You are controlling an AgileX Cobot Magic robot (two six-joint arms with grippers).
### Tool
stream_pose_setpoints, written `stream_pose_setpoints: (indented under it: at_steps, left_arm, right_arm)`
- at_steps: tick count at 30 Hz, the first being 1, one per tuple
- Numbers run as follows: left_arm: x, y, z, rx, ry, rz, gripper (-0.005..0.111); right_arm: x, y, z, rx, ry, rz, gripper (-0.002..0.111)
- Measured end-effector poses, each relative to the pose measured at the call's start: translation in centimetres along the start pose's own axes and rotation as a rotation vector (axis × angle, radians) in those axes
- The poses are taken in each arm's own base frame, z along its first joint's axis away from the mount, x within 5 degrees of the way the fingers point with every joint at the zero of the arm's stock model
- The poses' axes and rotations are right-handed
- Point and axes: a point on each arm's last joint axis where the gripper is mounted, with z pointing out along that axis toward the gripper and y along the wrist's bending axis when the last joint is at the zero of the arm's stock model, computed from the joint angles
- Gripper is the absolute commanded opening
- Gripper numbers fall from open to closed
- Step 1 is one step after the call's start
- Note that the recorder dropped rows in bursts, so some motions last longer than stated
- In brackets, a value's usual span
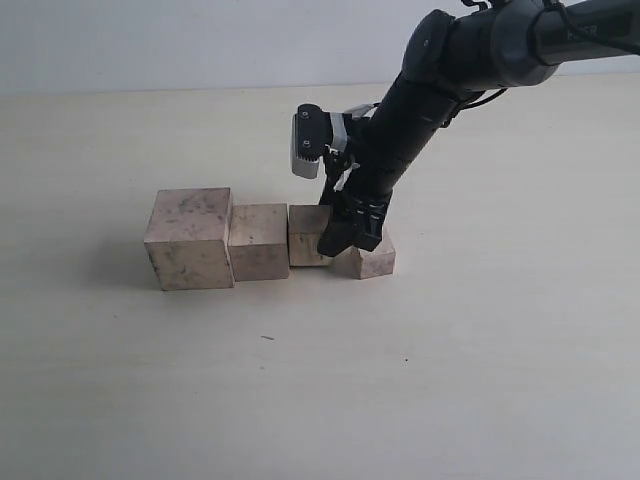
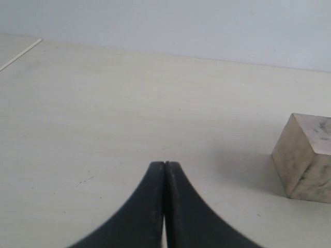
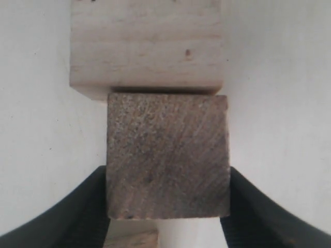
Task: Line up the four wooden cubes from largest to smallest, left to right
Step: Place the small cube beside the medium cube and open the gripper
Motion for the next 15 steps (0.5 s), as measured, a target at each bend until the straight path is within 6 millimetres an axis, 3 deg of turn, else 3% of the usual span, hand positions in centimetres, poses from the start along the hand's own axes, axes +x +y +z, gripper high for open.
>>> stream_pose_setpoints:
  at_steps: [7,15]
  left_arm:
    - [0.0,0.0,0.0,0.0,0.0,0.0,0.0]
    - [0.0,0.0,0.0,0.0,0.0,0.0,0.0]
  right_arm:
    - [-0.01,0.0,0.0,0.0,-0.002,-0.001,0.049]
    - [-0.07,0.01,0.0,-0.001,-0.008,0.003,0.06]
